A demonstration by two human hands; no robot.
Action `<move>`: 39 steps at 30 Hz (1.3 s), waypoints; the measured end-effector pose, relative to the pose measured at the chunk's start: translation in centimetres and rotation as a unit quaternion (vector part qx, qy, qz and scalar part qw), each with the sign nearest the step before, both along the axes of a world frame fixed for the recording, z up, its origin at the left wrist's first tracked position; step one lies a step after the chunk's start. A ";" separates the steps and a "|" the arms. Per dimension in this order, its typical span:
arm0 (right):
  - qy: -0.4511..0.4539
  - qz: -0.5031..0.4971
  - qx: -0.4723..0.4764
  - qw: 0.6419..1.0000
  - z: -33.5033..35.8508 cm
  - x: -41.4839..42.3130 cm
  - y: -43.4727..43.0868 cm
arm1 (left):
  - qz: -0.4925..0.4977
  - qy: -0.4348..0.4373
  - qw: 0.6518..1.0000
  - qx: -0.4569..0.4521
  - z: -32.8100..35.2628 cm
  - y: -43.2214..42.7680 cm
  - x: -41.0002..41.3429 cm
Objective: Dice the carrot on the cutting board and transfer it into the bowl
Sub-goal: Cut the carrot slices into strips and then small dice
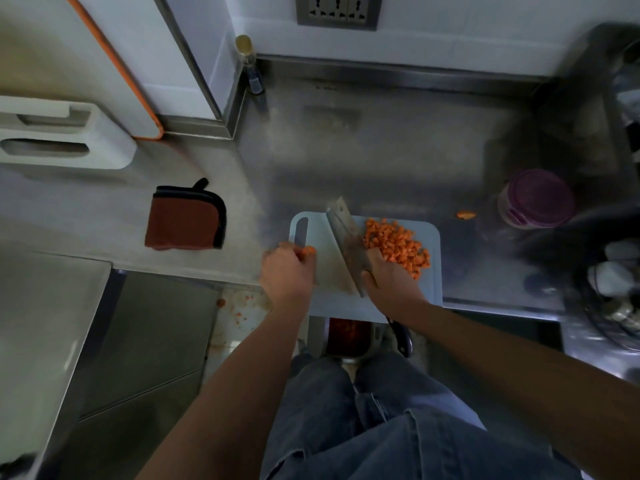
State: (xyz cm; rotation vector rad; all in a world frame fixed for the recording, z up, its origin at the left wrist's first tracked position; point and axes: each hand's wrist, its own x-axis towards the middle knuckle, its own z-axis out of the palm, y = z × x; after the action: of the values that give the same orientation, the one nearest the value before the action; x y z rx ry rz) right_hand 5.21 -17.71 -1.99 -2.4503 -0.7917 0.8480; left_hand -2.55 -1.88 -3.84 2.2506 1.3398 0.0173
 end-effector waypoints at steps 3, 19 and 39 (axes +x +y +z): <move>0.000 0.008 -0.002 1.000 0.2 0.0 0.3 | -0.010 0.014 1.000 -0.014 0.4 0.4 0.8; -0.015 0.001 -0.016 1.000 0.2 0.4 -0.1 | -0.196 0.029 0.980 0.028 -0.1 -0.8 2.7; -0.063 0.037 -0.027 0.997 0.9 0.3 -0.8 | -0.057 0.031 0.990 -0.122 0.1 -3.0 1.4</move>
State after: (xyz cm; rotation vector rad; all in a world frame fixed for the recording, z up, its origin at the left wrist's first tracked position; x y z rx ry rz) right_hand 5.53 -18.52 -1.11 -2.5560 -0.9217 0.7551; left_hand -1.14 -4.87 -3.78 2.1294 1.1715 -0.2461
